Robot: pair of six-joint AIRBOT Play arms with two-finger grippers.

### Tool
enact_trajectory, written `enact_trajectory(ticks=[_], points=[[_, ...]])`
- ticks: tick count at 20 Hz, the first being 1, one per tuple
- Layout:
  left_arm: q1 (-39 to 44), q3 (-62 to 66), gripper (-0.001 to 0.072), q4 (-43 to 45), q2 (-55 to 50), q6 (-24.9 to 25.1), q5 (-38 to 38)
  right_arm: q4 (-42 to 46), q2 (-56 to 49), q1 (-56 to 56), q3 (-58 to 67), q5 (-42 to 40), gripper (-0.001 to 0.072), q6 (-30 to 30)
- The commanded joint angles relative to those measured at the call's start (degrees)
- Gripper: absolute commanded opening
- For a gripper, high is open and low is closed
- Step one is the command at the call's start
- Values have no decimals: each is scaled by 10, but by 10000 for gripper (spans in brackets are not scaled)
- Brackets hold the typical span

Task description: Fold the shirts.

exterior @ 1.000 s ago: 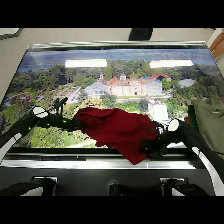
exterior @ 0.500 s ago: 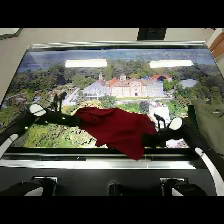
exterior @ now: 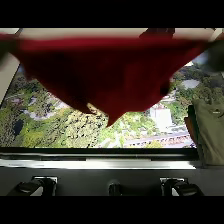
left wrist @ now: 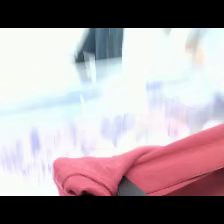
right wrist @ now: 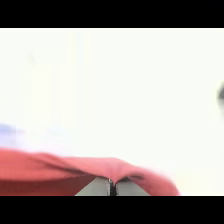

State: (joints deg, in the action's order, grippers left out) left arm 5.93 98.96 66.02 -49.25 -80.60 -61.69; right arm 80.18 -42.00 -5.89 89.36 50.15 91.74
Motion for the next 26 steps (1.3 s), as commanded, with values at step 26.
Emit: enact_trajectory(ticks=[26], points=[[-5, -146, 109, 58, -438, -52, 12, 23, -558, 0, 101, 98, 50, 255]])
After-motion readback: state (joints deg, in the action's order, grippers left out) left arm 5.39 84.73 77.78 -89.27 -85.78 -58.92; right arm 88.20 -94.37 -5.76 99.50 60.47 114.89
